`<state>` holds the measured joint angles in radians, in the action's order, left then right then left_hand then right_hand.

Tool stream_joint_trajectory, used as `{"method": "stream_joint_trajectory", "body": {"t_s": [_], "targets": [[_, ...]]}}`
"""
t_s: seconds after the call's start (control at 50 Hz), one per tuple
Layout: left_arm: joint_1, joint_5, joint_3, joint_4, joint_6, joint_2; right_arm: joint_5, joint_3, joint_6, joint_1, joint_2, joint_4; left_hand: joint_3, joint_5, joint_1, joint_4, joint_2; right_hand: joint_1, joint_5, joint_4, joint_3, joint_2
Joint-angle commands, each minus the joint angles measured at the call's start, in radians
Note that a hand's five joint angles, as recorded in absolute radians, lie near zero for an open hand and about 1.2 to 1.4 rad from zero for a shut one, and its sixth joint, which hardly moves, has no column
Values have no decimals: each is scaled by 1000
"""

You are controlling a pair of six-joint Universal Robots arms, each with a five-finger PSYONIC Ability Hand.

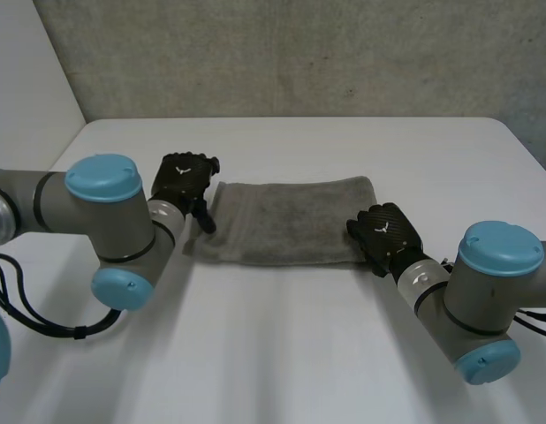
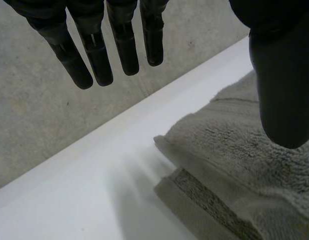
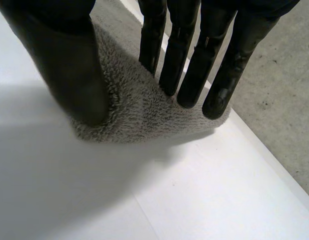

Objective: Fold the towel.

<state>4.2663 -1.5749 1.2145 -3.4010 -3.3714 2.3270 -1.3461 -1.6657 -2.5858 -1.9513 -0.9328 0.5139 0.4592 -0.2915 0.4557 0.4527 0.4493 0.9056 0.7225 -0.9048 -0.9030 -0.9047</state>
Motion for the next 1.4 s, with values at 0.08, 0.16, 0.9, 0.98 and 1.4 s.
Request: {"method": "stream_joint_trajectory", "body": {"t_s": [0.08, 0.16, 0.9, 0.98, 1.4], "targets": [[1, 30, 65, -17, 20, -60, 13, 7, 0, 0, 2, -8, 13, -6, 16, 19, 23, 491, 499, -491, -493, -492], [4, 33, 89, -15, 47, -87, 8, 9, 22, 12, -27, -70, 10, -3, 13, 16, 20, 491, 499, -491, -493, -492], [49, 115, 206, -17, 158, -287, 59, 452, 240, -351, 51, -439, -5, 12, -1, 2, 5, -79, -71, 78, 76, 78], [44, 115, 197, -18, 158, -288, 53, 442, 239, -345, 49, -440, -5, 12, -1, 2, 5, -659, -651, 658, 657, 658], [-34, 116, 79, -8, 372, -241, 47, 300, -155, -103, -215, -483, -11, 18, -7, -4, -1, -731, -723, 730, 728, 730]]}}
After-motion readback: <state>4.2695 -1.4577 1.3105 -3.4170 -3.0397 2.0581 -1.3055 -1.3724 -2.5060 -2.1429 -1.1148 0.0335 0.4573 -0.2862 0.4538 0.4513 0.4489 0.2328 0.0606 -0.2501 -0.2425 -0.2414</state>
